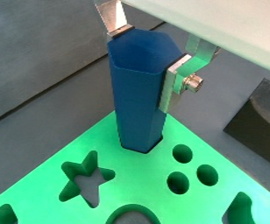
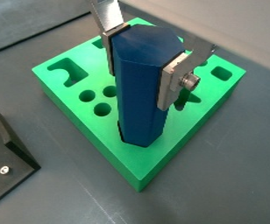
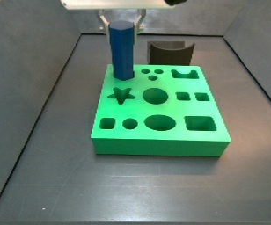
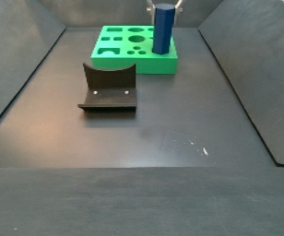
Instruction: Insert the hexagon object.
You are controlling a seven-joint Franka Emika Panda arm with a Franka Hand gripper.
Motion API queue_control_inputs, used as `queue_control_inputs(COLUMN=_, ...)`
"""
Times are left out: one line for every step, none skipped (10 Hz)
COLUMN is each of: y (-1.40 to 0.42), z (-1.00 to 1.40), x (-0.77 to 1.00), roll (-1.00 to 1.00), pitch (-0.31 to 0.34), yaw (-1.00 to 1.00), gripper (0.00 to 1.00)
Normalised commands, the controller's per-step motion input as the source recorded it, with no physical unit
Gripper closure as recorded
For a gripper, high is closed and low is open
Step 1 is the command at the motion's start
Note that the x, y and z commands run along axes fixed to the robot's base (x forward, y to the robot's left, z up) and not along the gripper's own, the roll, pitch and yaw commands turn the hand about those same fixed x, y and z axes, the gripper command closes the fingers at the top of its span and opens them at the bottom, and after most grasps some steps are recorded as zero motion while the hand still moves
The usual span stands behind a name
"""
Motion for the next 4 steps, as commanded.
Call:
queue_control_inputs(y=0.0, z=-0.45, x=0.04, roll=0.11, pitch=-0.016, yaw=0.0, gripper=1.0)
queue_control_inputs(y=0.0, z=-0.44, x=0.09, roll=0.05, pitch=0.0, yaw=0.0, gripper=1.0)
queue_control_inputs(y=0.0, z=-0.22, x=0.0, roll=-0.13, pitch=-0.071, yaw=-0.09, gripper=1.0)
queue_control_inputs(y=0.0, z=0.0, x=0.0, roll=0.0, pitch=0.0, yaw=0.0, gripper=1.0)
